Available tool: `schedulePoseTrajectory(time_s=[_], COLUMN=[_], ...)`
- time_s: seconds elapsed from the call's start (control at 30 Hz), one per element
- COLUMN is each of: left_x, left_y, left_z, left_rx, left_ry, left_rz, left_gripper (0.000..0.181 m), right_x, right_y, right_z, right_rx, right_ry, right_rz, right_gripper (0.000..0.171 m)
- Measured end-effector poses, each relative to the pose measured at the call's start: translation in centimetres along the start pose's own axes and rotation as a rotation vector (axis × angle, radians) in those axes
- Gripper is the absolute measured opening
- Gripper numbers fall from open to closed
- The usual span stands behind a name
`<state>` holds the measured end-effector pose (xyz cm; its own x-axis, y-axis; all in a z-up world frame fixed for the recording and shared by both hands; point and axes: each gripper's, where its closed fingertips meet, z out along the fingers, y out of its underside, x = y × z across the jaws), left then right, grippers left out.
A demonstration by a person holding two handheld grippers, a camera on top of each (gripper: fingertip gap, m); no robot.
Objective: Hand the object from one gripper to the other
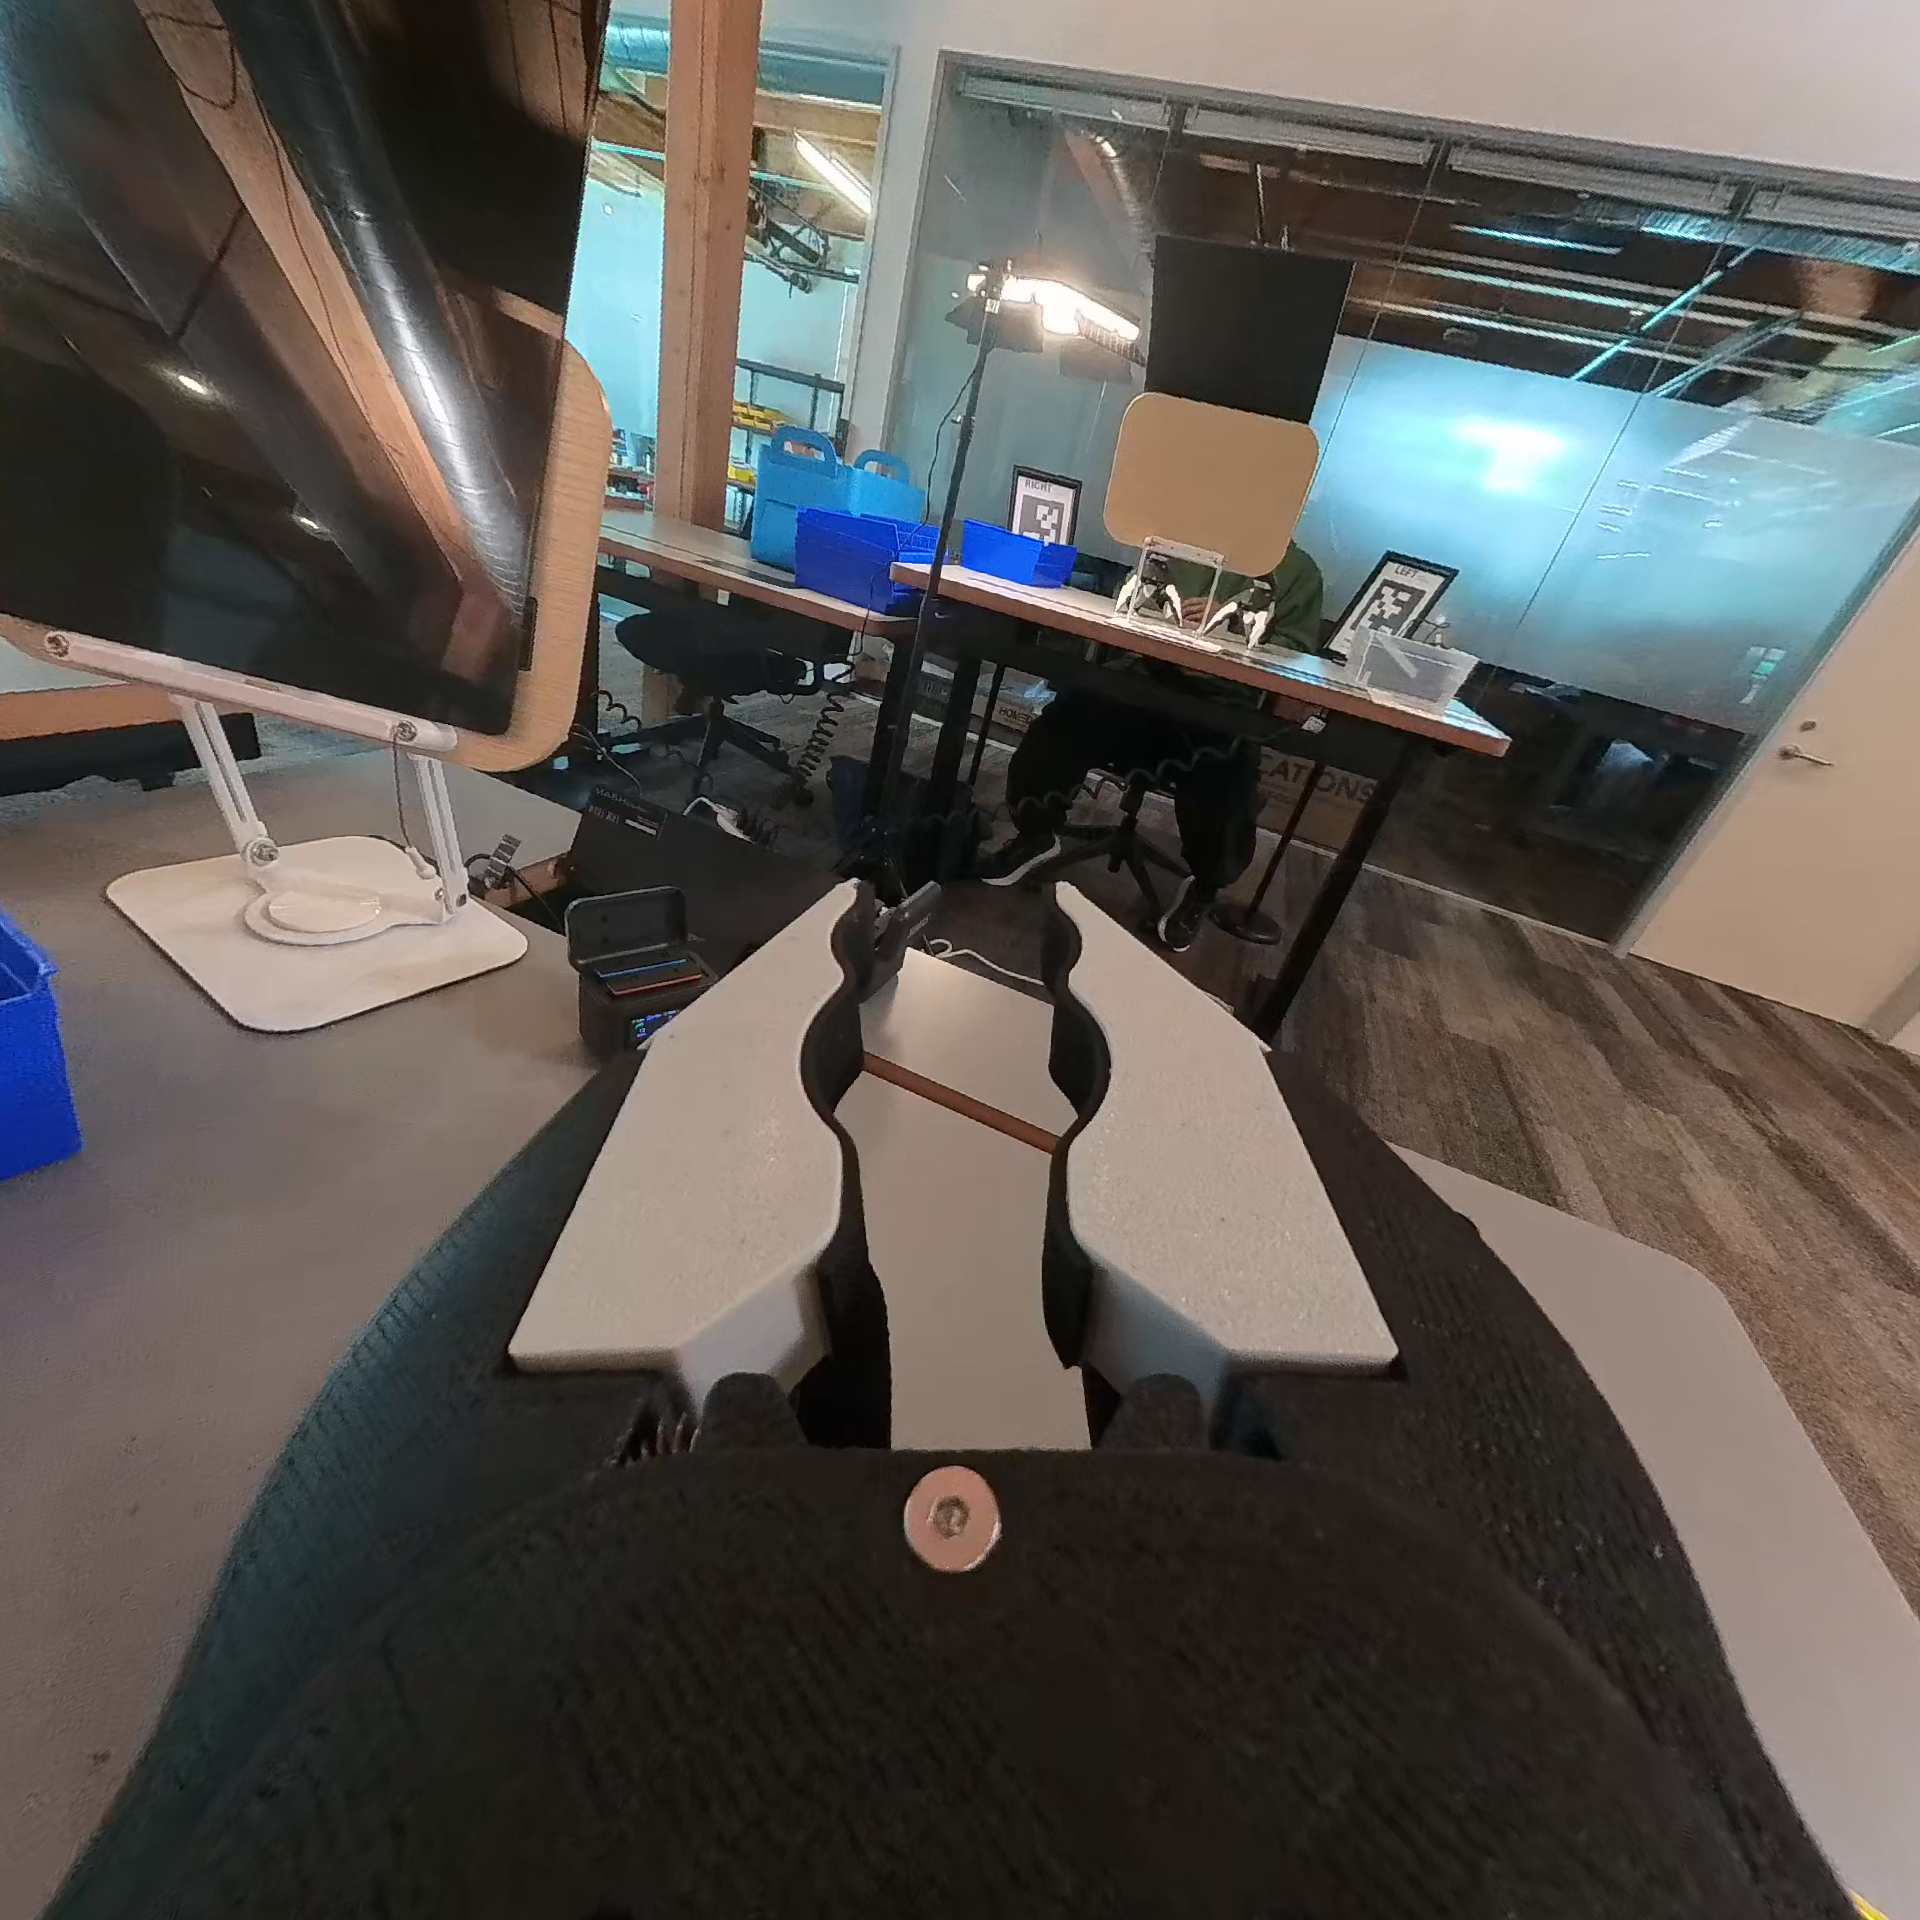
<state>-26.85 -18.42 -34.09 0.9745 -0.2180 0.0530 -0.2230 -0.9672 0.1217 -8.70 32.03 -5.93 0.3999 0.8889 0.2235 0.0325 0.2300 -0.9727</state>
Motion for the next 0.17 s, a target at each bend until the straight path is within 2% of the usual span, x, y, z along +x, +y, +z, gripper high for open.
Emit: schedulePoseTrajectory(time_s=[0.03, 0.17], left_x=[-0.1, -0.9], left_y=[0.1, -1.0], left_z=[-0.1, -2.3], left_rx=[-0.002, 0.122], left_ry=[-0.022, -0.118], left_rz=[0.030, 0.058], left_gripper=[0.009, 0.009], right_x=[0.0, 0.0], right_y=[0.0, 0.0], right_z=[0.0, 0.0], right_rx=[-0.001, 0.000], right_ry=[0.000, -0.003], right_rz=[-0.001, -0.001], right_gripper=[0.030, 0.030])
